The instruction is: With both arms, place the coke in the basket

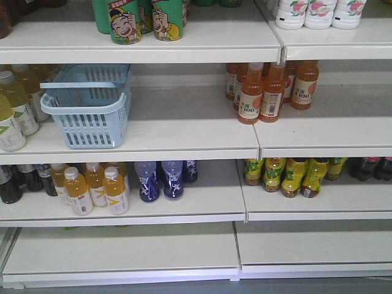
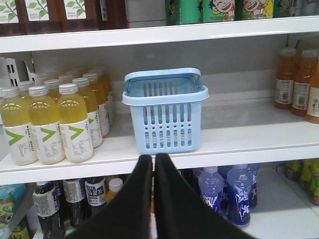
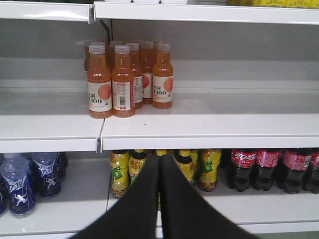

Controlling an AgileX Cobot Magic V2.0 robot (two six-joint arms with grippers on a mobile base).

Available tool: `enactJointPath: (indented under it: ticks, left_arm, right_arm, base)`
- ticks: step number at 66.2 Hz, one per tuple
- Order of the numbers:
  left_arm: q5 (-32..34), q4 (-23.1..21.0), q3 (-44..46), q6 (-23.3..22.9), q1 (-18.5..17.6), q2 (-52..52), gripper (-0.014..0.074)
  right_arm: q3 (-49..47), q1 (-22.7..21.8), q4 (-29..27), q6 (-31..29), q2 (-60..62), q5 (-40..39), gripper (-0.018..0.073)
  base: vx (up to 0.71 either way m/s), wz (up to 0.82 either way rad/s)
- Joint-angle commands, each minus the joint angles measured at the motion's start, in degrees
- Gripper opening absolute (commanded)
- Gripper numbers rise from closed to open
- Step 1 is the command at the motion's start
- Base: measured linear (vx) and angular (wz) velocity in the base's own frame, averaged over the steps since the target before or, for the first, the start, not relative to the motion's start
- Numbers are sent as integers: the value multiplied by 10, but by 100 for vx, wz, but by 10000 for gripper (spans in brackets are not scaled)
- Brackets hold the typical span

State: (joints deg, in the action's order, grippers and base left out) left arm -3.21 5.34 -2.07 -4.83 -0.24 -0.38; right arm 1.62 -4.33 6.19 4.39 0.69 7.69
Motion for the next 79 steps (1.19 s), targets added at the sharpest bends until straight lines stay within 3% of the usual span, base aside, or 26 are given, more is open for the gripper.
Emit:
enactJointPath:
  ticks: [1,79]
  left_arm:
    - [39,-1,-3,1,-1,-12,-6]
    - [39,-1,-3,1,-1,-12,-6]
  right_arm:
    - [9,-1,4,-2,8,-43,-9]
    - [9,-1,4,-2,8,-43,-9]
  base:
    - [4,0]
    - [2,0]
